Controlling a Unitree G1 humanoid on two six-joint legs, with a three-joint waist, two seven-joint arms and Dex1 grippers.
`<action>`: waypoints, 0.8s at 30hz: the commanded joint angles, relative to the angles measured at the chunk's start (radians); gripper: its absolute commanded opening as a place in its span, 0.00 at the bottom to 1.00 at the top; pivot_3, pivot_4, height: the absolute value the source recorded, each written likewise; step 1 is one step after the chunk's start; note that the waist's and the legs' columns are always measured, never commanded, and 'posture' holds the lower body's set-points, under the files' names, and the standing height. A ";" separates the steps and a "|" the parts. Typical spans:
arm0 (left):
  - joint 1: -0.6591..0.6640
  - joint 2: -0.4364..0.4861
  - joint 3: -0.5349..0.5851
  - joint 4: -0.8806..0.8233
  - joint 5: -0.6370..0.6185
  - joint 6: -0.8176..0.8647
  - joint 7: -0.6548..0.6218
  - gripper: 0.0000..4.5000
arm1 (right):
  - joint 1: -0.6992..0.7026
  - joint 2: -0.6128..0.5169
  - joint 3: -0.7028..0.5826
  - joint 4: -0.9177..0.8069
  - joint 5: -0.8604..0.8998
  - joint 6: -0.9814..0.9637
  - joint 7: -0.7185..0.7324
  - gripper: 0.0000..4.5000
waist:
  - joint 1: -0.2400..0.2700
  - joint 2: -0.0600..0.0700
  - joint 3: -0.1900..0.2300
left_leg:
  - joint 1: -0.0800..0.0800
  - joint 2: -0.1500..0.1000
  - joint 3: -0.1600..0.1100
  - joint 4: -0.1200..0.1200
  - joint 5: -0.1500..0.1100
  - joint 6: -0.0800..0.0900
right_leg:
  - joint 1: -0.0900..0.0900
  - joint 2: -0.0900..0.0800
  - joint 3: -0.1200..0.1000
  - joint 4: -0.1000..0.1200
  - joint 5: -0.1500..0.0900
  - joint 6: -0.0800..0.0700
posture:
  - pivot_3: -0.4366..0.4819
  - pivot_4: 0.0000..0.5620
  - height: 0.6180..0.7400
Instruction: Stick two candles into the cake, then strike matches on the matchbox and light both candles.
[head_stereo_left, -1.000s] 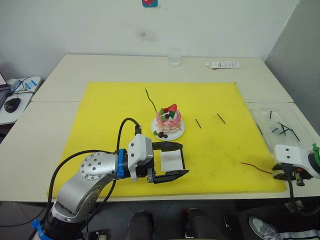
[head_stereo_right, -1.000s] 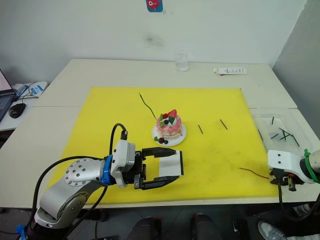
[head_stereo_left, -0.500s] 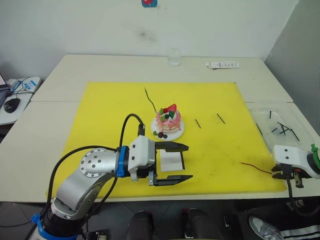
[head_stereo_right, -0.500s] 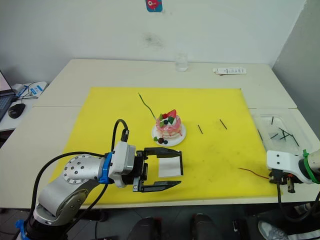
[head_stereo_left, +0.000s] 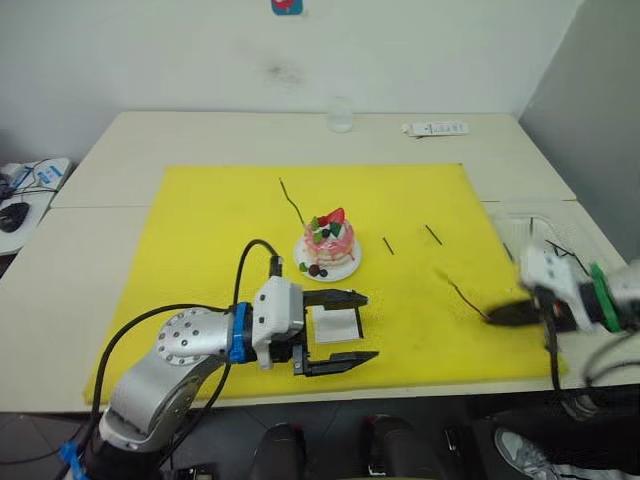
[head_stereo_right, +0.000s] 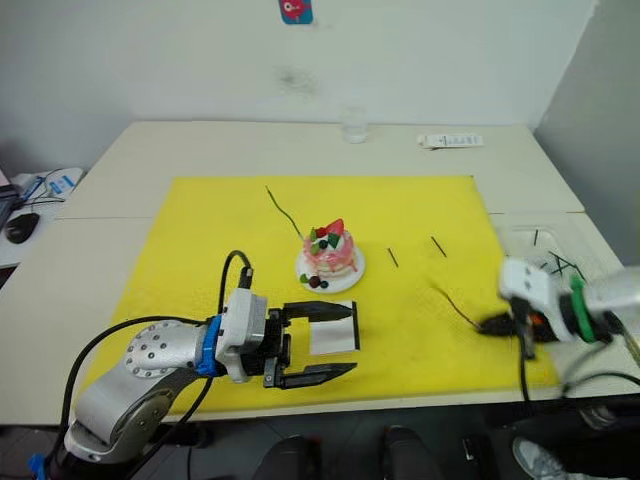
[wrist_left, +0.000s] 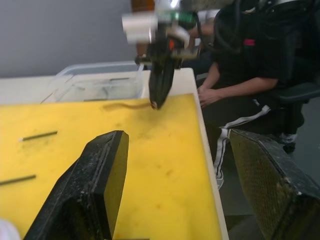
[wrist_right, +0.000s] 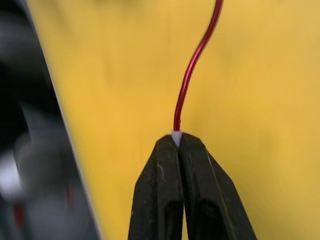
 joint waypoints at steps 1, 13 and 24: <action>0.019 -0.030 0.072 -0.037 -0.057 0.050 0.104 0.79 | -0.161 0.222 -0.102 -0.071 0.217 0.184 -0.269 0.00 | 0.002 -0.001 0.001 | 0.000 -0.001 -0.002 0.001 0.000 0.000 | -0.001 0.000 0.000 0.003 0.000 0.000 | 0.48 0.27 1.00; 0.001 -0.186 0.136 -0.076 0.047 0.084 0.484 0.79 | -0.137 0.785 0.112 0.076 -0.151 -0.362 -0.707 0.00 | 0.028 -0.002 -0.001 | -0.005 -0.004 0.004 0.001 0.001 -0.001 | -0.006 -0.003 0.001 0.005 -0.001 -0.001 | 0.48 0.27 1.00; -0.025 -0.178 0.122 -0.061 0.056 0.126 0.498 0.79 | -0.128 0.881 0.176 0.327 -0.298 -0.657 -0.737 0.00 | 0.022 -0.002 -0.001 | -0.003 -0.001 0.003 0.000 0.001 -0.001 | -0.007 -0.001 0.001 0.010 -0.002 -0.002 | 0.48 0.27 1.00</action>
